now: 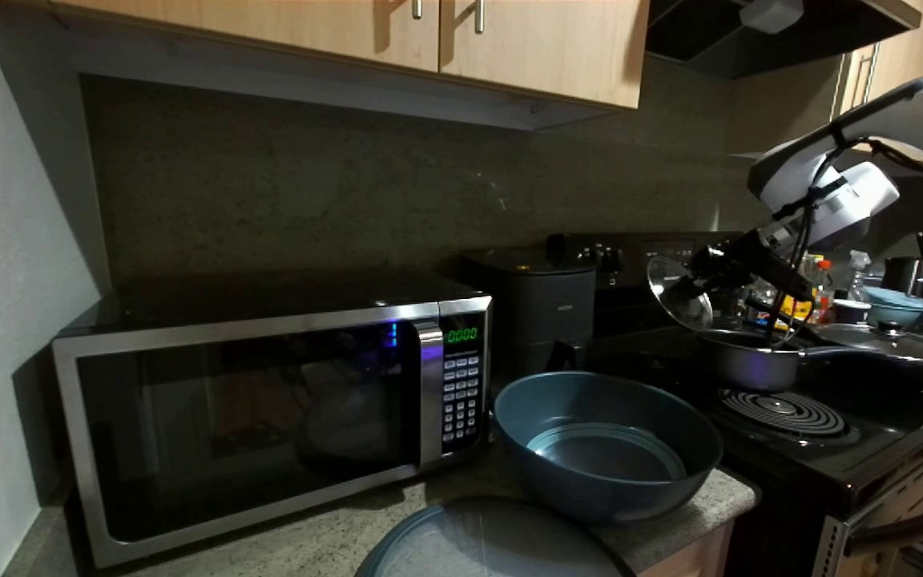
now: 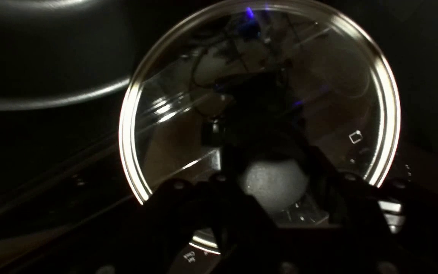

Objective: Remove the lid from the bowl and put it on the pan

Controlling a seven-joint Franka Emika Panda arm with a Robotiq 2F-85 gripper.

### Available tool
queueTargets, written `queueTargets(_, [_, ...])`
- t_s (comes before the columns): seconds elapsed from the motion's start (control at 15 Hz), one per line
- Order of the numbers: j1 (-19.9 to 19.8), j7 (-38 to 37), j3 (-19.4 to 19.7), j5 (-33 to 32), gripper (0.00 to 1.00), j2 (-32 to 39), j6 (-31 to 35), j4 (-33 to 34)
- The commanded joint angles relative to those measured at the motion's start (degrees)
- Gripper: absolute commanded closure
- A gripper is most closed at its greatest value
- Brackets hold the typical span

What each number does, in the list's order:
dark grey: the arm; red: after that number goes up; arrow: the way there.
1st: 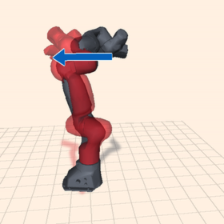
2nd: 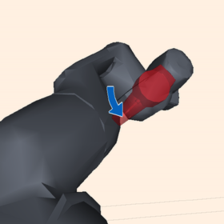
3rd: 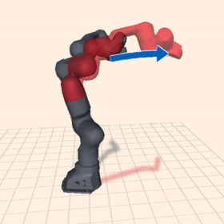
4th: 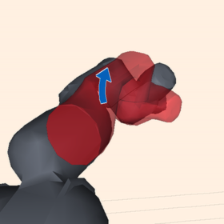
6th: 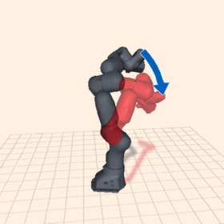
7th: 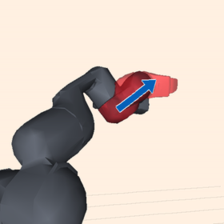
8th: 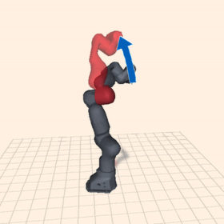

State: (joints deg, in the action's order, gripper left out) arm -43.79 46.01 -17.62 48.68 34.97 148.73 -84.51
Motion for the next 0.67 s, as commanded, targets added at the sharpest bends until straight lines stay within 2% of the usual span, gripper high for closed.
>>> queueTargets(0.0, [-1.2,2.66,-1.78,1.75,0.52,0.07,0.5,-0.13])
queueTargets(0.07, [-1.95,3.87,-2.73,2.45,0.52,0.1,0.63,-0.21])
queueTargets(0.13, [-2.27,4.31,-3.05,2.68,0.77,0.11,0.64,-0.24])
queueTargets(0.2, [-2.12,4.36,-2.71,1.9,0.77,0.15,0.29,-0.14])
queueTargets(0.27, [-0.9,2.01,-3.27,1.92,0.77,-8.79,0.59,-10.11])
queueTargets(0.4, [0.19,-0.7,-1.86,-2.65,0.77,-10.76,-5.29,-11.7])
queueTargets(0.47, [4.81,-0.85,3.43,-2.75,0.77,-12.55,-9.67,-11.6])
queueTargets(0.6, [9.01,-1.3,7.06,-6.37,0.77,-15.07,-15.18,-12.05])
